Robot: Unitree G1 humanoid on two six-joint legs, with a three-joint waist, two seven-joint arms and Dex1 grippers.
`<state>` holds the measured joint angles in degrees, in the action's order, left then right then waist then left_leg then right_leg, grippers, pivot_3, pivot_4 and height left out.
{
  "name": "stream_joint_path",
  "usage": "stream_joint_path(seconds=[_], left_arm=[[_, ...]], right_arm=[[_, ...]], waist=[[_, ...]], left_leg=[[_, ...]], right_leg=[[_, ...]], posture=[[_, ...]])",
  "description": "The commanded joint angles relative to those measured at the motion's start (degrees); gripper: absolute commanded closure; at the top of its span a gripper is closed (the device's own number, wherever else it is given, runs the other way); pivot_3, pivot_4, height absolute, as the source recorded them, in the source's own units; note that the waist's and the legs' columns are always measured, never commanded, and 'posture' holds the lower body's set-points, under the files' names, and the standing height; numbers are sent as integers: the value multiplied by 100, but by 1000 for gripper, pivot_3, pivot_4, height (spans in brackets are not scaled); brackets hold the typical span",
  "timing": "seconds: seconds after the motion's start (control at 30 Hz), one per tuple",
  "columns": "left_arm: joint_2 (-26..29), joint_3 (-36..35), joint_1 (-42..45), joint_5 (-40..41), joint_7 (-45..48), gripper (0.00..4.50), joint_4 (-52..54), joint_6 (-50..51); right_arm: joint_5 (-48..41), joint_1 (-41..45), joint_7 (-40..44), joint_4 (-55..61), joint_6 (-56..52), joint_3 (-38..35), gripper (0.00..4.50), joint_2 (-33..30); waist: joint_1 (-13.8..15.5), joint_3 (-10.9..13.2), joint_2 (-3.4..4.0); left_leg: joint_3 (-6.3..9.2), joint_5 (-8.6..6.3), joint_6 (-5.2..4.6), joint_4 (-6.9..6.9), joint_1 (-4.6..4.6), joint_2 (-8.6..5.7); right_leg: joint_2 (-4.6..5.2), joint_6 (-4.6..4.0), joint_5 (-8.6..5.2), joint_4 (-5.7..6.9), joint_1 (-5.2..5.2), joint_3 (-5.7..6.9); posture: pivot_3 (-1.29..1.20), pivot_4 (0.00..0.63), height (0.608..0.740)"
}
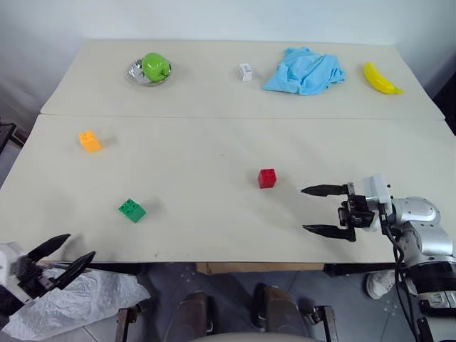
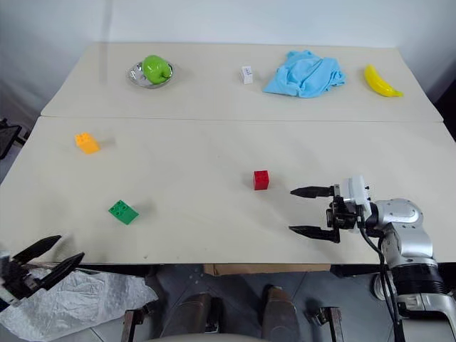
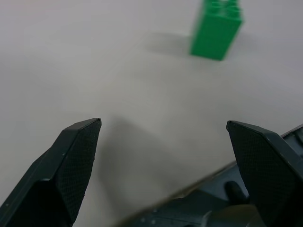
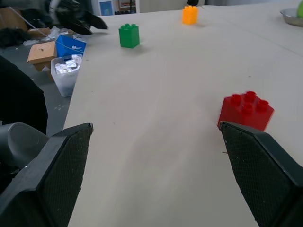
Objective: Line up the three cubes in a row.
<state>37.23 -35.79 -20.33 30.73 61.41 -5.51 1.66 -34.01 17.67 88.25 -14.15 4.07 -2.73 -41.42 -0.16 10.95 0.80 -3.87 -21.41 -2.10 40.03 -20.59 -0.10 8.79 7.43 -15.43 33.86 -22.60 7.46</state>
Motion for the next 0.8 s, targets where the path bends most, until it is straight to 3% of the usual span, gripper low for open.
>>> stream_joint_path(seconds=[0.03,0.27,0.4,0.63,0.8], left_arm=[[7,226,315,-67,-174,0,395,-113],[-350,938,1147,-345,-639,0,165,-210],[-410,1188,1306,-420,-574,865,-15,-304],[-202,1397,1841,-326,-383,3000,90,-194],[270,2269,3327,-253,659,3024,-111,349]], right_arm=[[-112,111,344,207,-52,-141,22,-75],[-23,124,229,268,-178,-129,22,-135],[-1,121,94,343,-233,-155,0,-108],[42,-119,-183,494,-173,-327,0,-47],[-71,-517,-467,906,-325,-546,0,-45]], waist=[[-5,-1,0],[-10,-2,2],[-10,-2,1],[77,-2,-1],[165,-3,0]], left_leg=[[0,-5,8,-1,0,5],[-1,1,-22,-7,-2,5],[-15,-4,-33,-6,-2,1],[-6,-2,-39,3,-2,-3],[-5,0,-41,7,-4,-9]], right_leg=[[-1,-4,1,2,0,-3],[-31,-10,1,8,1,20],[-41,-10,1,7,0,18],[-33,-8,2,7,8,24],[-33,-5,3,12,8,25]], posture=[[0,150,740],[0,150,740],[0,150,740],[0,150,740],[0,150,740]])
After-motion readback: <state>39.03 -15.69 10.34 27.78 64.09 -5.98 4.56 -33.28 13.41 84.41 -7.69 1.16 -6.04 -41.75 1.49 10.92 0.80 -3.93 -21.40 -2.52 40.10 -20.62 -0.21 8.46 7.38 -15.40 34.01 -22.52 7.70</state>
